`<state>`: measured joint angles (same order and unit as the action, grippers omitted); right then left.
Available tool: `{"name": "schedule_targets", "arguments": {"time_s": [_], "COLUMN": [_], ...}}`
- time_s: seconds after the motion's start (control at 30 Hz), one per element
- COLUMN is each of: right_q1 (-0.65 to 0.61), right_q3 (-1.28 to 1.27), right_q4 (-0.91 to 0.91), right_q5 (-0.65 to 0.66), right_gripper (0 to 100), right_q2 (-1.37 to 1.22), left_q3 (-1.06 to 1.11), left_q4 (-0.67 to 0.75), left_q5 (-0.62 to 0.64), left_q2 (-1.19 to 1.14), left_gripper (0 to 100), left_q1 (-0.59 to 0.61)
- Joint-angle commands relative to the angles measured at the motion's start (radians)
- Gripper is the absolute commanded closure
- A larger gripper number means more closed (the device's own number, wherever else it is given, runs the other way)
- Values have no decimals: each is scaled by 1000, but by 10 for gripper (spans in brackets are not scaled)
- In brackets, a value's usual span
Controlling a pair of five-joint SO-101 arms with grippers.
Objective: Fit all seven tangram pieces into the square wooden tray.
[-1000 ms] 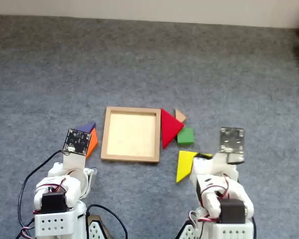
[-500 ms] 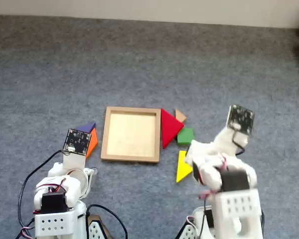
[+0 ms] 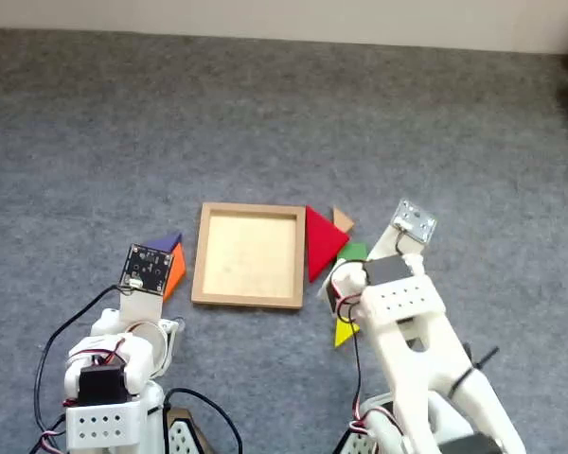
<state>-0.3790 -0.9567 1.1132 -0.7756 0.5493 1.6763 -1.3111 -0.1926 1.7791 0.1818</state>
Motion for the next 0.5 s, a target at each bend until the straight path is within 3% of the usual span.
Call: {"name": "schedule_targets", "arguments": {"time_s": [0.0,0.47], "right_q1": [-13,67], "right_q3": [61,62], "right_q4": [-117,-334], "right_q5": [-58,-150], "right_gripper": [558,559], "right_q2": [-76,-260], "left_q3": [19,19], "left_q4": [-6,-6], "left_q5": [6,6], "left_q2": [42,42], "left_gripper": [786,786], "left_q1": [5,5]}}
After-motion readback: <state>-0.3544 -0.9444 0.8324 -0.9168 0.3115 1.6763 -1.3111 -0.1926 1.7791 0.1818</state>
